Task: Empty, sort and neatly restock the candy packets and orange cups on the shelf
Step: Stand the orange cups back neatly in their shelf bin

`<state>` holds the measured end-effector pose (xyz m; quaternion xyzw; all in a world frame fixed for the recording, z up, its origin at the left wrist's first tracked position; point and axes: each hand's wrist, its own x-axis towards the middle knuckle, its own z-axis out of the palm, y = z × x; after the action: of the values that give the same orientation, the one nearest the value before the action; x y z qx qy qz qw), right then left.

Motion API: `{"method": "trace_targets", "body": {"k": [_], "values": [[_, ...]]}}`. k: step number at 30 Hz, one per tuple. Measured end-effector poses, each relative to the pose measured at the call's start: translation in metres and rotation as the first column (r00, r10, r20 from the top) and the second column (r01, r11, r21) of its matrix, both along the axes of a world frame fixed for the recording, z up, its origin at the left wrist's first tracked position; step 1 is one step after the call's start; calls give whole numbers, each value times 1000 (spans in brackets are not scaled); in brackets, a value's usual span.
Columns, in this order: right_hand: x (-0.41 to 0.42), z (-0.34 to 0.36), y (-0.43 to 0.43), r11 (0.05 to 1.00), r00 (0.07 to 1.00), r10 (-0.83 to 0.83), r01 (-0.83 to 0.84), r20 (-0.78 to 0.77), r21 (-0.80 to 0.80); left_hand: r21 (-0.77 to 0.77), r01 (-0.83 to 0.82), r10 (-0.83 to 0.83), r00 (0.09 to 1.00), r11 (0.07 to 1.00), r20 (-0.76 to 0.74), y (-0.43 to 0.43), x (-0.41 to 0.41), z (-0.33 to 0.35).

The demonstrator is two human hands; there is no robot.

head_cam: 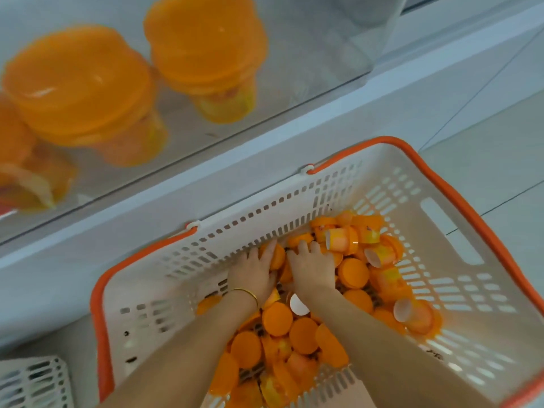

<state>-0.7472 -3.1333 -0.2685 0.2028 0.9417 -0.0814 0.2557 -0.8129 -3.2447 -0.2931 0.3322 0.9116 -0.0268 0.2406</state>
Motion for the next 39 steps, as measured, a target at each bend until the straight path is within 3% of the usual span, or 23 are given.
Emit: {"method": "trace_targets", "body": {"k": [6, 10, 14, 21, 23, 24, 27, 28, 30, 32, 35, 39], "values": [[23, 4, 8, 997, 989, -79, 75, -127, -36, 46, -93, 92, 996, 995, 21, 4, 5, -2], [40, 16, 21, 958, 949, -266, 242, -166, -152, 136, -190, 164, 969, 972, 182, 1, 5, -6], [51, 26, 32, 789, 811, -566, 481, -147, -381, 218, -285, 206, 923, 934, 324, 1, 4, -10], [65, 53, 44, 540, 643, -760, 550, -90, -637, 499, -514, 215, 815, 698, 539, 2, -1, 27], [72, 68, 46, 448, 583, -808, 523, -79, -725, 465, -632, 211, 705, 620, 677, 1, 0, 55], [75, 76, 46, 400, 561, -826, 508, -60, -763, 402, -714, 211, 603, 573, 769, -1, 1, 71], [83, 107, 44, 239, 538, -842, 424, 31, -873, 80, -916, 96, 127, 392, 987, -7, 9, 116], [85, 118, 45, 192, 551, -833, 379, 54, -905, 14, -929, 30, 27, 370, 999, -10, 12, 130], [89, 143, 46, 107, 598, -797, 284, 88, -953, -20, -929, -76, -52, 369, 996, -13, 18, 157], [94, 174, 45, 66, 645, -762, 177, 65, -982, -5, -923, -117, -55, 384, 992, -13, 22, 186], [98, 220, 45, 70, 661, -750, 54, -17, -996, 52, -904, -97, 12, 424, 995, -9, 28, 241], [89, 295, 38, 171, 674, -702, -153, -229, -973, 289, -852, -26, 309, 438, 951, -12, 26, 321]]}}
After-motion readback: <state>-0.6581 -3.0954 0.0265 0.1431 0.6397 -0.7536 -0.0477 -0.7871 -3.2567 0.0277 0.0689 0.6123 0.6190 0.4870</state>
